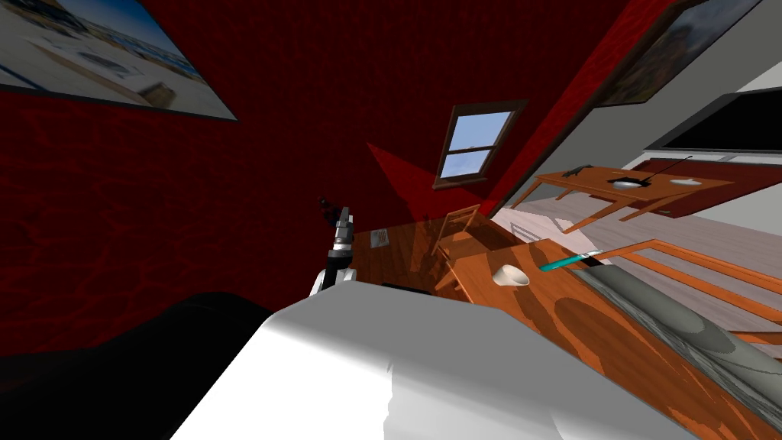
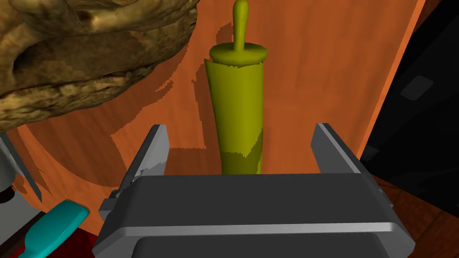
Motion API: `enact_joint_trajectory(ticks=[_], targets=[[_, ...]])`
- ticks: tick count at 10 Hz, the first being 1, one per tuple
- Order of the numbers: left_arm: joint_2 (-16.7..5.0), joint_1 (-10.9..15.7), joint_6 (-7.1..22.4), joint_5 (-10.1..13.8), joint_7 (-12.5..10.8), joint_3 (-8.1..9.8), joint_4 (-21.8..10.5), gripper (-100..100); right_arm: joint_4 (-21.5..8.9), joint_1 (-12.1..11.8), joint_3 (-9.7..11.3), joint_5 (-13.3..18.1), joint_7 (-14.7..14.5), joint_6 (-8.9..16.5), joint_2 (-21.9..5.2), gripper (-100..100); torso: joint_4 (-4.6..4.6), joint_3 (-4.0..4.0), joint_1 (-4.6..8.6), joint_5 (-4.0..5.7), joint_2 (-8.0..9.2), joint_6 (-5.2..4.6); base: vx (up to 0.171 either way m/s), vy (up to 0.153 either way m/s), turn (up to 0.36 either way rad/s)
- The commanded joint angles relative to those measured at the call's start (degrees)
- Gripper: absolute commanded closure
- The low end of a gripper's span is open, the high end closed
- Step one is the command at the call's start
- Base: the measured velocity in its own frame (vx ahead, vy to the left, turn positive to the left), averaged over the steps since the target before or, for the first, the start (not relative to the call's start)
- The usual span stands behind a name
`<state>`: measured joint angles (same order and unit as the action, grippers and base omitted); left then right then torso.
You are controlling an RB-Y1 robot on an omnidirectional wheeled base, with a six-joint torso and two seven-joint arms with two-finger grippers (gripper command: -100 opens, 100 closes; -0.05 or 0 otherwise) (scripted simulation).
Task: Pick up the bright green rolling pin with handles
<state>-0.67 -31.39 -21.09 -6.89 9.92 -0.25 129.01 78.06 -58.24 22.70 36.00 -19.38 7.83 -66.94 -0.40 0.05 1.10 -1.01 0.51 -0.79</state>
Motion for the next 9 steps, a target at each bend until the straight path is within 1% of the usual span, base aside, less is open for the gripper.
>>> enact_joint_trajectory(ticks=[1, 2, 4, 5, 6, 7, 8, 9], targets=[[0.0, 0.0, 0.0, 0.0, 0.0, 0.0, 0.0, 0, 0.1, 2.5, 1.9, 0.0, -0.1, -0.2, 0.9, -100, 0.0, 0.0, 0.0, 0.0, 0.0, 0.0, 0.06, -0.071, 0.061], [0.0, 0.0, 0.0, 0.0, 0.0, 0.0, 0.0, 0, 0.4, 3.5, 2.5, 0.1, -0.2, -0.4, 1.3, -100, 0.0, -0.01, -0.03, 0.0, -0.02, 0.0, 0.058, -0.057, 0.042], [0.0, 0.0, 0.0, 0.0, 0.0, 0.0, 0.0, 0, 1.3, 6.6, 4.9, 0.5, -0.3, -1.0, 2.8, -100, -0.01, -0.03, 0.0, -0.01, -0.05, 0.01, 0.072, -0.103, 0.073], [0.0, 0.0, 0.0, 0.0, 0.0, 0.0, 0.0, 0, 1.6, 7.7, 5.6, 0.6, -0.3, -1.2, 3.3, -100, -0.02, -0.04, 0.1, 0.01, -0.07, 0.0, 0.062, -0.103, 0.055], [0.0, 0.0, 0.0, 0.0, 0.0, 0.0, 0.0, 0, 1.1, 7.1, 5.2, 0.5, -0.3, -1.1, 3.0, -100, -0.01, -0.03, 0.07, 0.02, -0.04, -0.01, 0.025, -0.041, 0.015], [0.0, 0.0, 0.0, 0.0, 0.0, 0.0, 0.0, 0, 1.1, 7.3, 5.2, 0.6, -0.3, -1.2, 3.1, 0, 0.0, 0.04, -0.13, -0.04, 0.08, -0.03, 0.005, -0.009, 0.001], [0.0, 0.0, 0.0, 0.0, 0.0, -0.01, 0.0, 0, -0.9, 8.6, 5.9, 0.7, -0.9, -1.2, 5.2, -100, 0.02, 0.09, -0.27, -0.07, 0.16, -0.04, 0.015, -0.013, 0.119], [0.0, 0.0, 0.0, 0.0, 0.0, -0.01, 0.0, 0, -2.0, 9.3, 6.3, 0.8, -1.2, -1.3, 6.2, -100, 0.03, 0.09, -0.29, -0.07, 0.16, -0.01, 0.022, -0.022, 0.106]])
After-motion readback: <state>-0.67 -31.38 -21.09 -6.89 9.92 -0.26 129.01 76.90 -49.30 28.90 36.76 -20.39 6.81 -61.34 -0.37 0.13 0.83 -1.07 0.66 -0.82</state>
